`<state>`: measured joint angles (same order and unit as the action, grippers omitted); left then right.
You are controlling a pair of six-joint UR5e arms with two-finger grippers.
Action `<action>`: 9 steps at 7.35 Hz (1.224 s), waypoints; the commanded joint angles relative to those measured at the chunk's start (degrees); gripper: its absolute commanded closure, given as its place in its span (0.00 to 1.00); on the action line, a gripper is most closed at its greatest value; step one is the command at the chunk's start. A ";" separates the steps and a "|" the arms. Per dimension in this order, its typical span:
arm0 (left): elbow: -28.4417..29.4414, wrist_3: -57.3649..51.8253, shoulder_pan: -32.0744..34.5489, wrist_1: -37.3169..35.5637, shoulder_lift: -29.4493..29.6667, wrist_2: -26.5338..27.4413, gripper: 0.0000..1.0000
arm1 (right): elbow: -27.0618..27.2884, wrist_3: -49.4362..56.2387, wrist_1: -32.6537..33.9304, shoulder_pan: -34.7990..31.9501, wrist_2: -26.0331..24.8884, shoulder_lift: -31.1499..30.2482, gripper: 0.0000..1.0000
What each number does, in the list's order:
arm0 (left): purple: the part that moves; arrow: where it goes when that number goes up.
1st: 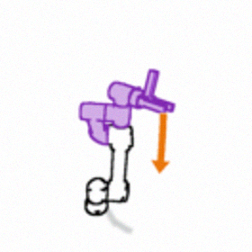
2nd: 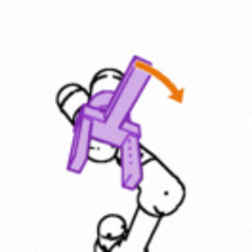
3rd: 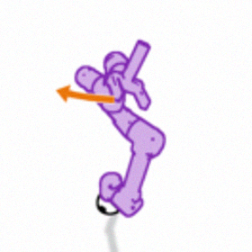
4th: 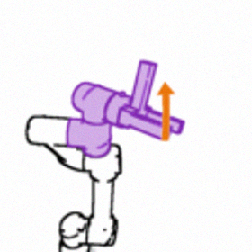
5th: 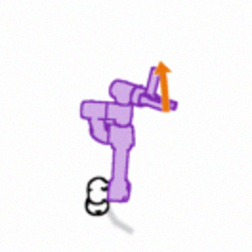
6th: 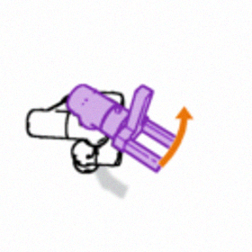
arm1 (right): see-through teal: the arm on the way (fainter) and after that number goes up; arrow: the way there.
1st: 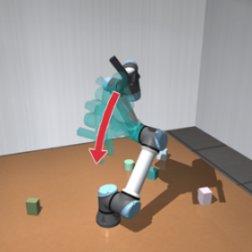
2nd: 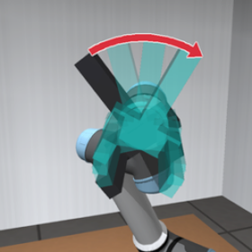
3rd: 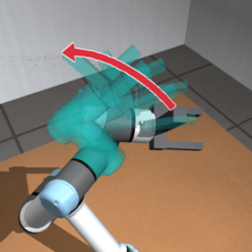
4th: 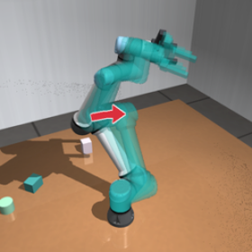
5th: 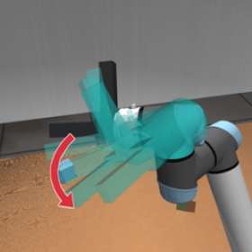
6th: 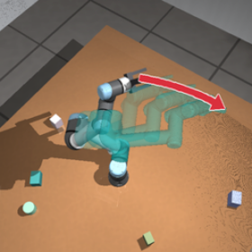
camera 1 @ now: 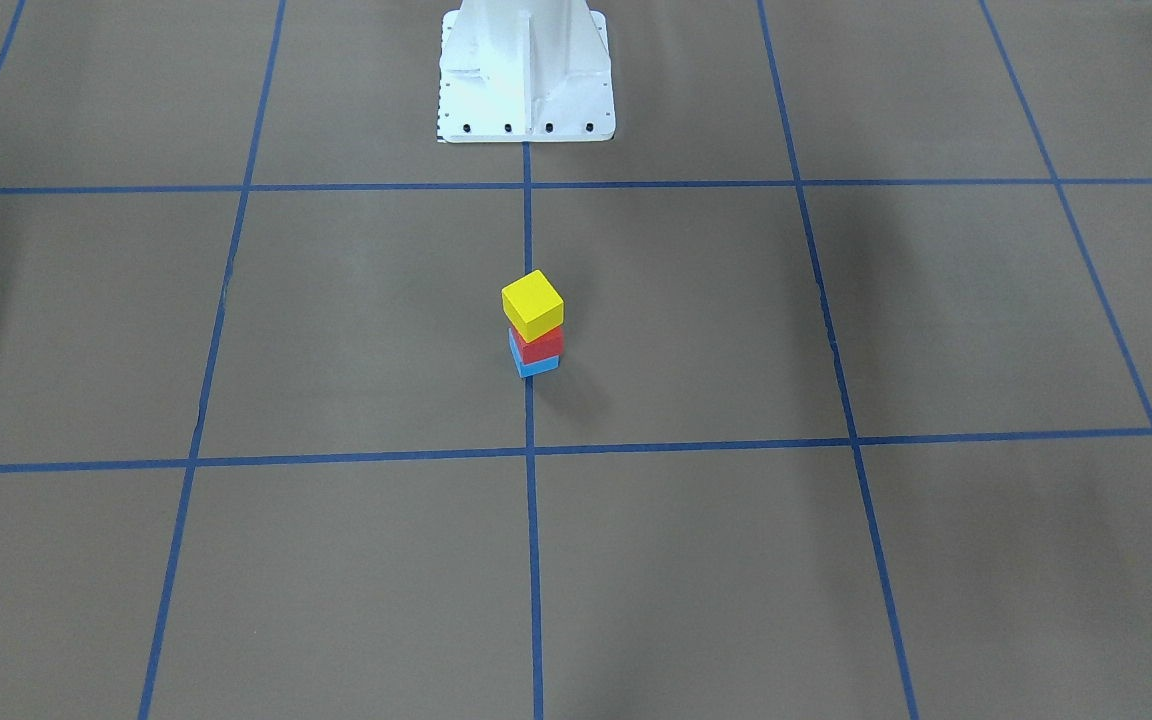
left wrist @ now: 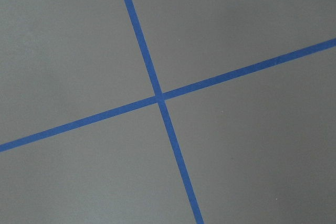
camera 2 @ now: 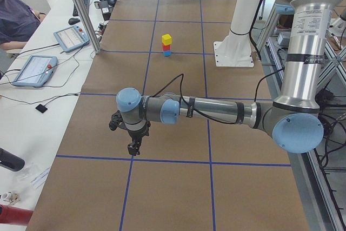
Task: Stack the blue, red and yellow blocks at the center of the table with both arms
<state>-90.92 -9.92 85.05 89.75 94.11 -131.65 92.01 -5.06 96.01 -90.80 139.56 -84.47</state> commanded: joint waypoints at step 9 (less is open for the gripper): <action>0.39 -0.28 6.36 -1.86 -0.85 -3.53 0.00 | 1.24 0.32 1.73 0.27 -5.62 -2.01 0.01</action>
<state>-90.82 -10.29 91.43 87.83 93.24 -135.16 93.14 -4.75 97.57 -90.53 133.64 -86.46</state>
